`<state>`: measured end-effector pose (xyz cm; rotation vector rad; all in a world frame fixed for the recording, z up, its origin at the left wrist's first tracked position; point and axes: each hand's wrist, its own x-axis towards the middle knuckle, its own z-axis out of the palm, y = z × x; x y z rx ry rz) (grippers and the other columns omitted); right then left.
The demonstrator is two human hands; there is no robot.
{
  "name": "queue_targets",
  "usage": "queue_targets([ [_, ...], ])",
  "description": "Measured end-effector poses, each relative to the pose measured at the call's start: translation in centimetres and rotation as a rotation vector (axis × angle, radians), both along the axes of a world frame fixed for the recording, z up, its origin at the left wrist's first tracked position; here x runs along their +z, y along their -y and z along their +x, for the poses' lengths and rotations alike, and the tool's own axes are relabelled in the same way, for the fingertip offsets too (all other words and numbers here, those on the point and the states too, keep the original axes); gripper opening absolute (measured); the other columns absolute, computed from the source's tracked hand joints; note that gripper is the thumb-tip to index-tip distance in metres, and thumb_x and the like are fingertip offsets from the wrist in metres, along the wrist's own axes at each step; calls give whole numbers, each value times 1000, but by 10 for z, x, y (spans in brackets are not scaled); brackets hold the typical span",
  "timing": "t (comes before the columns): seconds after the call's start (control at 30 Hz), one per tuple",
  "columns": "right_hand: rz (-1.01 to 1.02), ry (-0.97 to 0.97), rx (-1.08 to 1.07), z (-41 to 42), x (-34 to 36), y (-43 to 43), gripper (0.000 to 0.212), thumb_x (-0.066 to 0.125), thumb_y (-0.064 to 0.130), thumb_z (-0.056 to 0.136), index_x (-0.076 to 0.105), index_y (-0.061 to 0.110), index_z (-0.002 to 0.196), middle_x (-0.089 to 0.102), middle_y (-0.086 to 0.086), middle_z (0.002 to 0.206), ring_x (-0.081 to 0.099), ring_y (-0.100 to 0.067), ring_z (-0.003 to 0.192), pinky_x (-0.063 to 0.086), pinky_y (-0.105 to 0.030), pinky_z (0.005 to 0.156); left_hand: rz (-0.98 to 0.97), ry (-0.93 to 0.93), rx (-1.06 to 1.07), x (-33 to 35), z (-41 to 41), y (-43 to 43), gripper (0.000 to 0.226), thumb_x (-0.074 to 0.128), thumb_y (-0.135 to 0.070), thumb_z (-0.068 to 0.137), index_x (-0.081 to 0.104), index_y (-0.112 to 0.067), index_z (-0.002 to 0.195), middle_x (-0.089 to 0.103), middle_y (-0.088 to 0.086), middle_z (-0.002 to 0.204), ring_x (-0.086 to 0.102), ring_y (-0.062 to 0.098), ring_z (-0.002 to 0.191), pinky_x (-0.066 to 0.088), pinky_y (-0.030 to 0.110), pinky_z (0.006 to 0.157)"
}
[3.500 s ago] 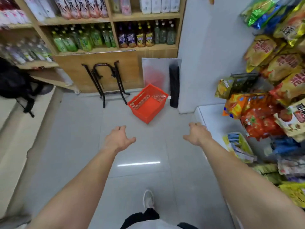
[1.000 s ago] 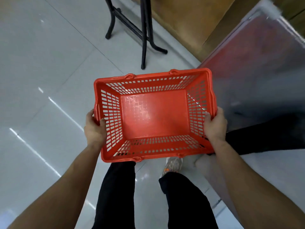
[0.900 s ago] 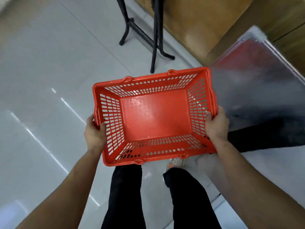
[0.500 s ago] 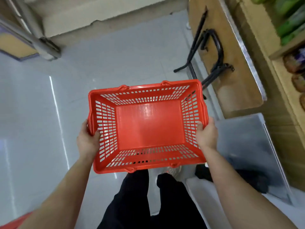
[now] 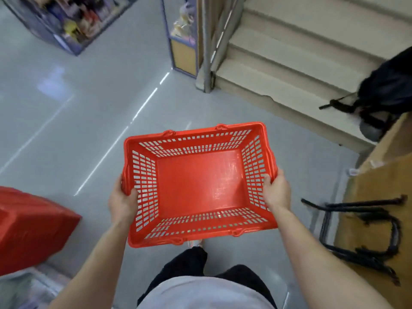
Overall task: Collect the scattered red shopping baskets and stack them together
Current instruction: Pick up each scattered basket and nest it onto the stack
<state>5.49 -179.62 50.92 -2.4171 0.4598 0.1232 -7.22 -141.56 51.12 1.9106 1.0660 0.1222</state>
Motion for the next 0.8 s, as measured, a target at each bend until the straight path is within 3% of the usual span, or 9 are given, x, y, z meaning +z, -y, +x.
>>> queue_targets([
  [0.2,14,11,312,97,23,-128,21,55,22,97,56,10,114,69,-18,108,64,-40,100,50,-43,84,80,34,306,24,-4,-74,51,61,-6,89,56,-16,139,70,11,121,66,27,106,46,31,92],
  [0.37,30,25,573,173,32,-227,22,56,19,96,57,8,115,68,-21,110,63,-41,102,49,-43,86,151,21,495,32,-6,-111,52,63,-7,88,56,-20,138,68,8,124,64,28,112,46,41,102],
  [0.57,22,34,867,257,41,-345,21,56,18,96,54,3,111,66,-27,108,62,-46,100,49,-48,84,164,3,792,33,14,-138,51,67,-12,86,57,-21,135,70,7,121,64,27,112,46,37,98],
  [0.8,69,88,1144,296,76,-490,20,56,16,95,56,4,111,67,-25,109,62,-44,101,48,-44,83,211,39,1068,58,18,-178,54,64,0,83,56,-12,135,68,14,119,64,31,108,48,44,100],
])
